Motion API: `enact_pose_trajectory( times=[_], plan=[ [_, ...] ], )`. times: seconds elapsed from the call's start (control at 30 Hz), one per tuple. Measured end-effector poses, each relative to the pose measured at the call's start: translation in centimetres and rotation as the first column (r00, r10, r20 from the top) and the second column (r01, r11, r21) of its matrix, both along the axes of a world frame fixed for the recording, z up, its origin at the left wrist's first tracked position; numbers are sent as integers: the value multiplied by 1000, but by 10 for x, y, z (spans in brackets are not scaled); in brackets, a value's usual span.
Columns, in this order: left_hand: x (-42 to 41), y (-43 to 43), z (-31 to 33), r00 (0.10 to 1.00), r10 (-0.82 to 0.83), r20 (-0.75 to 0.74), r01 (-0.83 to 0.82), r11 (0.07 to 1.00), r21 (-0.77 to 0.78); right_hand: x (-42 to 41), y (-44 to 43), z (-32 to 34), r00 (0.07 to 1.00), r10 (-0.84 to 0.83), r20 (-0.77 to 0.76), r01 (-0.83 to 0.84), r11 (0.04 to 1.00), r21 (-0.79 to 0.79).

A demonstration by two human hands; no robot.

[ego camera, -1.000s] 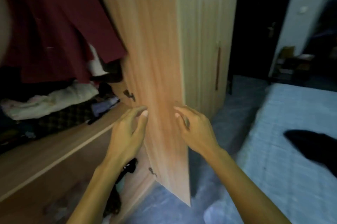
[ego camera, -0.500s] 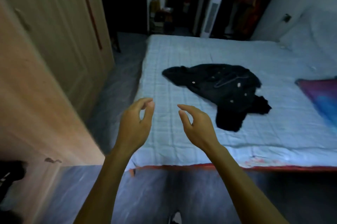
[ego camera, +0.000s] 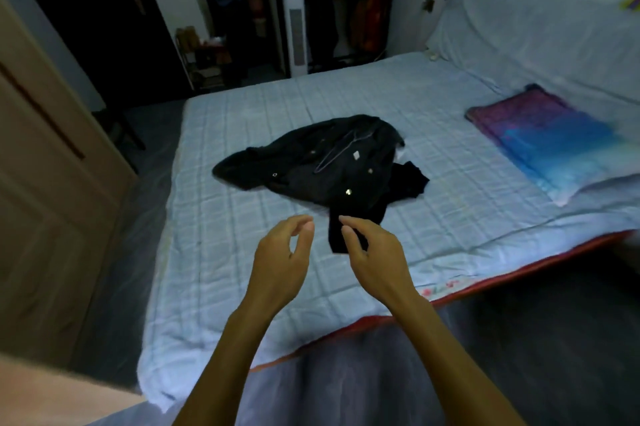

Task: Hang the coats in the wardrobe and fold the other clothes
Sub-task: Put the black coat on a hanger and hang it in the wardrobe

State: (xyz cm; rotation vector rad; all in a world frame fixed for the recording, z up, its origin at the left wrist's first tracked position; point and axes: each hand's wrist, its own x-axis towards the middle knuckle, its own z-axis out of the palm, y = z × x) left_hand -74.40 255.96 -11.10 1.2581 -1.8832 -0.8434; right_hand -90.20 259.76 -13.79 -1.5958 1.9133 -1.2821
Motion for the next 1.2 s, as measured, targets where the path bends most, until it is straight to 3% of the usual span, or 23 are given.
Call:
enact_pose_trajectory(
  times=[0.17, 0.37, 0.53, 0.77, 0.97, 1.2],
  plan=[
    [-78, -25, -3, 998, -48, 29, 48, 999, -4, -86, -18, -4, 997, -72, 35, 71, 997, 27],
    [-117, -67, -14, 998, -43, 43, 42, 999, 26, -123, -59, -28, 991, -72, 111, 65, 996, 61],
    [-143, -127, -33, 999, -6, 44, 3, 998, 65, -141, -110, -46, 1000, 9, 15, -11, 991, 136],
    [-202, -243, -62, 997, -75, 12, 73, 987, 141, -193, -212, -44, 994, 9, -107, 18, 968, 250],
    [-235, -343, -72, 995, -93, 22, 89, 983, 158, -223, -299, -47, 993, -12, -117, 45, 958, 283],
    [-255, -438, -109, 991, -70, 111, 44, 973, 225, -237, -385, -88, 996, 63, -59, -34, 913, 406]
  ],
)
